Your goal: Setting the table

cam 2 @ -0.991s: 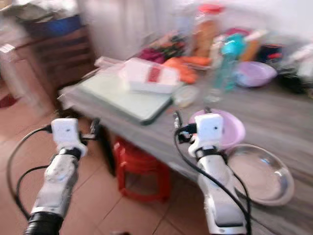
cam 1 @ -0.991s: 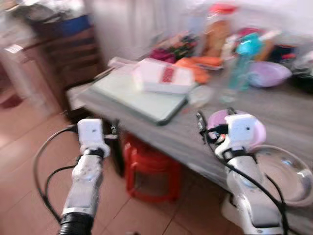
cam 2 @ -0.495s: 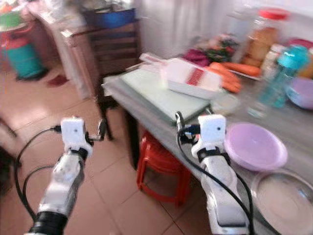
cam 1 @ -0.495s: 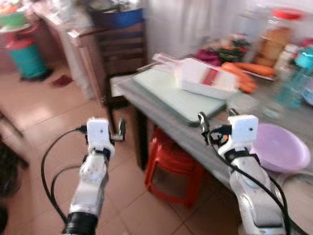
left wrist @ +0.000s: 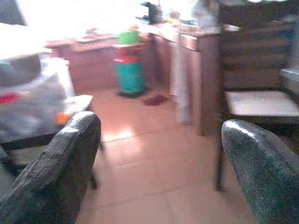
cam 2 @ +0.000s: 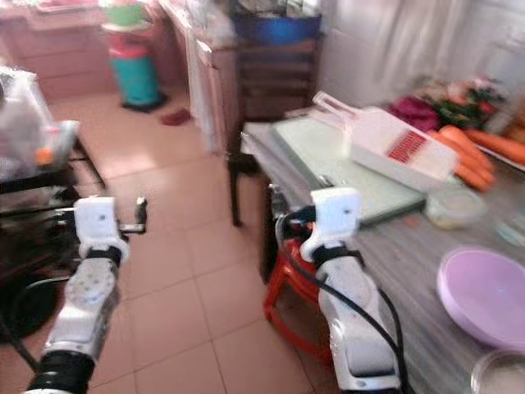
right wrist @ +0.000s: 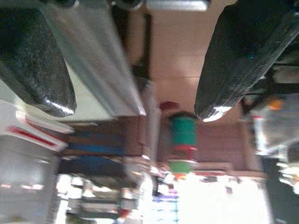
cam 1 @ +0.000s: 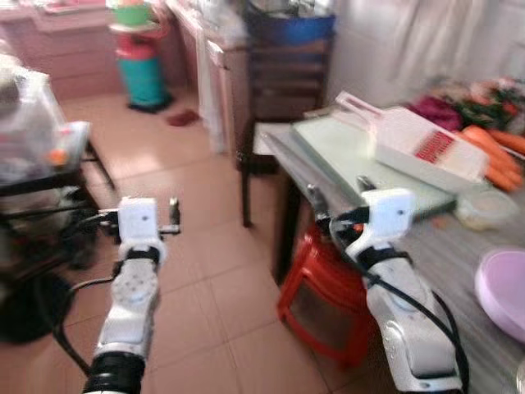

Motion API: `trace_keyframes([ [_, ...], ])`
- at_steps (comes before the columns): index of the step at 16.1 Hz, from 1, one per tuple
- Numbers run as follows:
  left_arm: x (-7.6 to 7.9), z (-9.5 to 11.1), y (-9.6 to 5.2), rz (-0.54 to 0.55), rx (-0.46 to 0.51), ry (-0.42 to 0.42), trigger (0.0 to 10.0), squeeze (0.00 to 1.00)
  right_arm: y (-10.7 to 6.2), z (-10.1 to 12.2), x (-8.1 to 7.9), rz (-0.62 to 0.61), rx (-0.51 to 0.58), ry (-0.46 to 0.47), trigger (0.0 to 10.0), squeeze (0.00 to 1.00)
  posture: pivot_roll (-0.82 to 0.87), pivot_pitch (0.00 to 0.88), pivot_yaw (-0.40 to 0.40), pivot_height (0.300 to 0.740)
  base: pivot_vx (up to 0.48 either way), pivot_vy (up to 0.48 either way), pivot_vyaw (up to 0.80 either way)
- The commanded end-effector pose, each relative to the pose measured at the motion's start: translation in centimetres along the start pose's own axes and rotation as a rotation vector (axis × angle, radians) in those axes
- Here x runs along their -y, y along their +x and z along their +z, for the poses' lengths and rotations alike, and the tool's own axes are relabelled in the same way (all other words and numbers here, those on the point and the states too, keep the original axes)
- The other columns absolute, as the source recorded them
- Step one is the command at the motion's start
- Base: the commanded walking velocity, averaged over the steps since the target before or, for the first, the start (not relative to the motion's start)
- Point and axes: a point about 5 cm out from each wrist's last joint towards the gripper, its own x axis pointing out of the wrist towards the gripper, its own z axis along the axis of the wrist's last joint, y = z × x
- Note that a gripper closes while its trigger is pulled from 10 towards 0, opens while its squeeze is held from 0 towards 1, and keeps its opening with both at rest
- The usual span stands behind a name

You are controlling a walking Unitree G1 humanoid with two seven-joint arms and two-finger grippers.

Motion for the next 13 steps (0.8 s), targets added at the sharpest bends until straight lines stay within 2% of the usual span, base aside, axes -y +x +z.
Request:
trace_keyframes([
  [1, 0.60, 0.12, 0.05, -0.011, 0.002, -0.002, 10.0, 0.00, -0.08, -0.06, 0.53, -0.011, -0.005, -0.005, 10.0, 0.00, 0.01, 0.010, -0.001, 0.740, 0.000, 0.000, 0.80],
  [6, 0.36, 0.24, 0.34, 0.007, 0.002, 0.008, 10.0, 0.00, -0.09, -0.16, 0.40, -0.003, -0.003, 0.014, 10.0, 0.00, 0.01, 0.005, 0.004, 0.740, 0.000, 0.000, 0.80],
  [13, 0.39, 0.04, 0.25, 0.012, -0.011, -0.007, 10.0, 0.00, -0.03, -0.64, 0.84, -0.046, -0.030, 0.051, 10.0, 0.00, 0.02, 0.011, 0.004, 0.740, 0.000, 0.000, 0.00],
])
